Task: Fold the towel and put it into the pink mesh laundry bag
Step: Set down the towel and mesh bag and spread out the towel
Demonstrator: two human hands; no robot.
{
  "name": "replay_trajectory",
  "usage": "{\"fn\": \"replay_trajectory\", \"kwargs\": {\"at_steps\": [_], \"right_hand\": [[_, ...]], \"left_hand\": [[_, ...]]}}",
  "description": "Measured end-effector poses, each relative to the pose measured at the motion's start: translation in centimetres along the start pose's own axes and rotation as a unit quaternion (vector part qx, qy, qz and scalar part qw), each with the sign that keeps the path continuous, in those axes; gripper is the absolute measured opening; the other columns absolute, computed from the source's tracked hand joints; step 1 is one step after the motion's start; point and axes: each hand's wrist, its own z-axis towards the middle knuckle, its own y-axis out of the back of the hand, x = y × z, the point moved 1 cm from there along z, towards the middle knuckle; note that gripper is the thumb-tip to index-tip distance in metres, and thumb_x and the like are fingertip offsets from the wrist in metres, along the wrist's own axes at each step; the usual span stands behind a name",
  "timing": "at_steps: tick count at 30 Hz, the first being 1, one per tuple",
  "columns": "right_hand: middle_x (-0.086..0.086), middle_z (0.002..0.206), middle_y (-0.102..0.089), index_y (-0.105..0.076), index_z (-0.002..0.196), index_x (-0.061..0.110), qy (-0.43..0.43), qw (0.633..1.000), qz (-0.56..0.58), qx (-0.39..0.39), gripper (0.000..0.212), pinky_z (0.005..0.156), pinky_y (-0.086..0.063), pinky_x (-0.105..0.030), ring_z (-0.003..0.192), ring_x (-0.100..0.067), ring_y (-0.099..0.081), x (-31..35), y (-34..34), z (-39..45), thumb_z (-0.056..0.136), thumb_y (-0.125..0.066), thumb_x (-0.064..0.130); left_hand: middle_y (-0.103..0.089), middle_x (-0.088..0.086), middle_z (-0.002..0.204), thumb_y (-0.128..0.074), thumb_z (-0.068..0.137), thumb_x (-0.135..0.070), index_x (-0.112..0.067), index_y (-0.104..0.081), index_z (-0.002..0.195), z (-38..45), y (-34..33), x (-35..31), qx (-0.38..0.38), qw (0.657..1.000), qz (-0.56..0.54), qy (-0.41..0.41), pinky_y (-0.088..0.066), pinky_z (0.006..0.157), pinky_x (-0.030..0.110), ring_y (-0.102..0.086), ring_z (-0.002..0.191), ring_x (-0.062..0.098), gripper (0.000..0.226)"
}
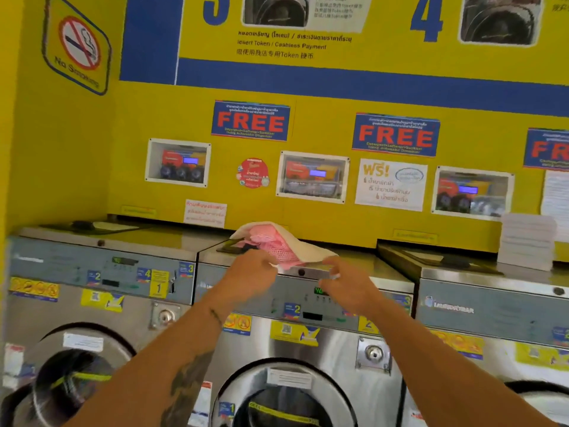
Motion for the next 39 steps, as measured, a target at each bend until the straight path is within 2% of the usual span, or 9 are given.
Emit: {"fn": "replay_trajectory", "kwargs": {"at_steps": [5, 7, 11, 15, 20, 24, 27, 32, 39], "right_hand": [[-0.001, 0.113, -0.058, -0.049, 0.129, 0.023, -0.01, 0.998, 0.035, -0.053, 0.042, 0.051, -0.046, -0.022, 0.073, -0.012, -0.06, 0.4, -2.4, 7.7, 0.09, -0.063, 0.021], [-0.004, 0.122, -0.056, -0.049, 0.133, 0.022, -0.003, 0.997, 0.022, -0.073, 0.044, 0.053, -0.042, -0.017, 0.083, -0.014, -0.06, 0.2, -2.6, 10.1, 0.091, -0.063, 0.023], [-0.006, 0.124, -0.055, -0.049, 0.136, 0.021, -0.001, 0.996, 0.018, -0.086, 0.048, 0.076, -0.045, -0.028, 0.104, -0.022, -0.057, -0.6, -2.0, 13.9, 0.091, -0.064, 0.022], [-0.004, 0.122, -0.054, -0.05, 0.134, 0.023, -0.004, 0.995, 0.027, -0.095, 0.046, 0.072, -0.042, -0.028, 0.102, -0.02, -0.055, -2.8, -1.0, 17.6, 0.091, -0.064, 0.024], [-0.003, 0.118, -0.056, -0.054, 0.129, 0.022, -0.008, 0.996, 0.05, -0.078, 0.04, 0.073, -0.044, -0.031, 0.096, -0.02, -0.058, -7.1, -0.5, 24.2, 0.091, -0.062, 0.025], [0.001, 0.105, -0.059, -0.055, 0.125, 0.02, 0.004, 0.995, 0.094, -0.035, 0.036, 0.068, -0.046, -0.031, 0.085, -0.014, -0.059, -10.9, -2.1, 31.8, 0.09, -0.063, 0.023], [0.005, 0.095, -0.059, -0.056, 0.122, 0.016, -0.011, 0.995, 0.094, 0.037, 0.034, 0.066, -0.046, -0.026, 0.082, -0.012, -0.058, -13.4, -4.7, 38.1, 0.09, -0.063, 0.022], [-0.008, 0.14, -0.053, -0.045, 0.14, 0.02, -0.02, 0.989, 0.006, 0.149, 0.057, 0.101, -0.045, -0.041, 0.125, -0.03, -0.052, -15.8, -8.8, 44.1, 0.086, -0.062, 0.028], [-0.002, 0.13, -0.058, -0.055, 0.126, 0.029, -0.014, 0.997, -0.002, 0.08, 0.043, 0.102, -0.041, -0.038, 0.118, -0.024, -0.053, -17.9, -11.0, 43.0, 0.083, -0.059, 0.022]], "left_hand": [[-0.059, -0.015, 0.099, -0.058, 0.091, -0.012, -0.022, -0.073, 0.101, 6.9, 0.3, 2.7, -0.039, 0.99, -0.137, -0.019, -0.053, 0.081, 0.033, -0.062, 0.092, 0.016, 0.021], [-0.062, -0.009, 0.105, -0.059, 0.09, -0.014, -0.026, -0.071, 0.097, 9.8, 0.0, 3.5, -0.044, 0.985, -0.164, -0.025, -0.051, 0.075, 0.029, -0.061, 0.092, 0.012, 0.018], [-0.065, -0.006, 0.107, -0.06, 0.091, -0.014, -0.024, -0.073, 0.1, 15.1, -1.0, 4.5, -0.039, 0.978, -0.199, -0.044, -0.045, 0.062, 0.019, -0.061, 0.088, 0.004, 0.019], [-0.069, -0.001, 0.103, -0.06, 0.09, -0.012, -0.029, -0.073, 0.093, 19.8, -2.2, 4.2, -0.053, 0.982, -0.162, -0.08, -0.045, 0.05, 0.011, -0.067, 0.088, 0.014, 0.021], [-0.071, -0.002, 0.099, -0.061, 0.091, -0.014, -0.027, -0.072, 0.094, 25.3, -4.5, 3.8, -0.073, 0.982, -0.101, -0.139, -0.05, 0.081, 0.03, -0.064, 0.092, 0.016, 0.017], [-0.068, 0.0, 0.112, -0.058, 0.094, -0.016, -0.019, -0.071, 0.111, 30.1, -6.3, 3.3, -0.041, 0.984, -0.021, -0.17, -0.044, 0.077, 0.02, -0.062, 0.101, 0.015, 0.021], [-0.06, 0.004, 0.13, -0.061, 0.092, -0.029, -0.024, -0.062, 0.126, 34.6, -8.0, 3.0, 0.06, 0.986, 0.124, -0.096, -0.047, 0.096, 0.034, -0.056, 0.118, 0.022, 0.034], [-0.045, 0.001, 0.143, -0.057, 0.076, -0.062, -0.033, -0.046, 0.136, 37.8, -9.7, 4.6, 0.224, 0.906, 0.351, 0.076, -0.044, 0.103, 0.041, -0.049, 0.123, 0.027, 0.068], [-0.061, -0.011, 0.105, -0.072, 0.08, -0.032, -0.033, -0.071, 0.102, 36.8, -9.3, 6.7, 0.129, 0.963, 0.225, 0.077, -0.048, 0.092, 0.032, -0.055, 0.102, 0.012, 0.022]]}}
